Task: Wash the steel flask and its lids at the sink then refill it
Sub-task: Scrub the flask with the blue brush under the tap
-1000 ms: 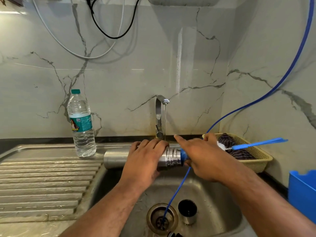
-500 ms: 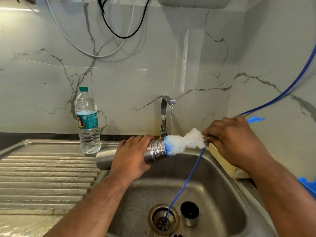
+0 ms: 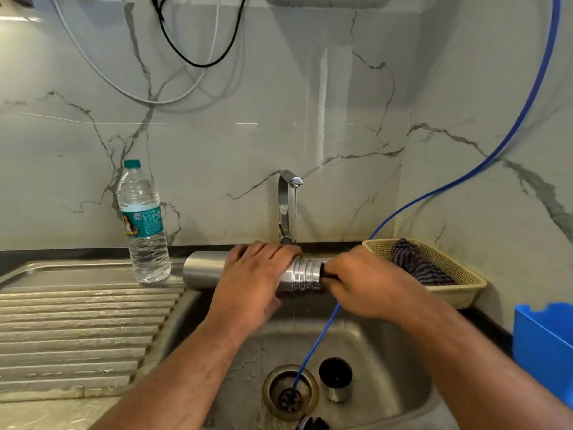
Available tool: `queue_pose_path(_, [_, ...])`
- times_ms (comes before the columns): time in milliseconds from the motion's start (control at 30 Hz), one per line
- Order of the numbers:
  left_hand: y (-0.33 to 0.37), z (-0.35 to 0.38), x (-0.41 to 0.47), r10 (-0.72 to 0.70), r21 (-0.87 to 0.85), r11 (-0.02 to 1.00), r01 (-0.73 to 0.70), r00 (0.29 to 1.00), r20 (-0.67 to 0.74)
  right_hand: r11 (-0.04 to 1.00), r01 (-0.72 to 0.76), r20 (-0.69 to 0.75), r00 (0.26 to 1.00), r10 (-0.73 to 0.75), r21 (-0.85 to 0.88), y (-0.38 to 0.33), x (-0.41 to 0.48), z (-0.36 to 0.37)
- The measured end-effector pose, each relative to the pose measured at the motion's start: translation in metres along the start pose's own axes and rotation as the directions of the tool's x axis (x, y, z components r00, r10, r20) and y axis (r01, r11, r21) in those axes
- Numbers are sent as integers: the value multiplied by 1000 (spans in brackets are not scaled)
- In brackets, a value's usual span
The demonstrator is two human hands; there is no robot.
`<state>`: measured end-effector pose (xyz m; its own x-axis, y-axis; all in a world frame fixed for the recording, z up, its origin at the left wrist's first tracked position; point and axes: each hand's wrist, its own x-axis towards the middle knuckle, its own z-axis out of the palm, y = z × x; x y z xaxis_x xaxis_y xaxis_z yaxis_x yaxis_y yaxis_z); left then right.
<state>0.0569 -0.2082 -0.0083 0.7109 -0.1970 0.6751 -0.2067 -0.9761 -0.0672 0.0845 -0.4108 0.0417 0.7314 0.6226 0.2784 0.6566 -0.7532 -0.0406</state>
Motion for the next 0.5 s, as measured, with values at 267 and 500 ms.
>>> queue_pose_path(267, [-28,-6,-6,-192,-92,977,193,981,21,986,-14,-230,973,-25,-166,11,-12,-25])
queue_pose_path(500, [-28,-5,-5,-81,-71,994,81,997,16,999,20,-76,997,-23,-47,26,-10,-20])
